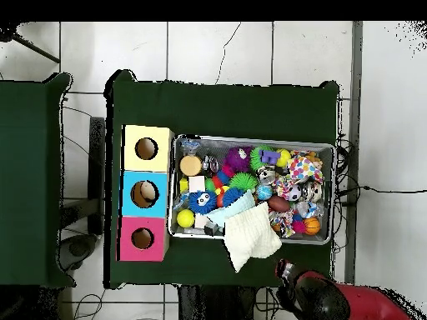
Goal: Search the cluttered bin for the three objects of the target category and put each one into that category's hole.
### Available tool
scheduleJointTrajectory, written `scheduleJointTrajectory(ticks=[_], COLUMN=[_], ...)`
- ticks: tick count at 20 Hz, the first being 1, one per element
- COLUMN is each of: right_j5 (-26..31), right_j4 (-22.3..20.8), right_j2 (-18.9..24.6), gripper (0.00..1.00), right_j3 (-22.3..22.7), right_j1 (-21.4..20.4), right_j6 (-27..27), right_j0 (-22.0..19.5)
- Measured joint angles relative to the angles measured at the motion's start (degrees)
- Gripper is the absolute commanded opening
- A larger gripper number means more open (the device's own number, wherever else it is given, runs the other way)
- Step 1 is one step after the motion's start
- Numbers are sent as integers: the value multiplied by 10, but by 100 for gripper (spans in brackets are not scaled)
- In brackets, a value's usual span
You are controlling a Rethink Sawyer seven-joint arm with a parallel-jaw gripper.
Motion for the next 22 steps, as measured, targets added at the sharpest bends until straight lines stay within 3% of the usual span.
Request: scheduleJointTrajectory(ticks=[13,22], right_j5=[19,19], right_j4=[-21,-80], right_j2=[56,66], gripper=[100,100], right_j3=[-3,-9], right_j1=[-3,-18], right_j6=[0,0], right_j0=[-4,-2])
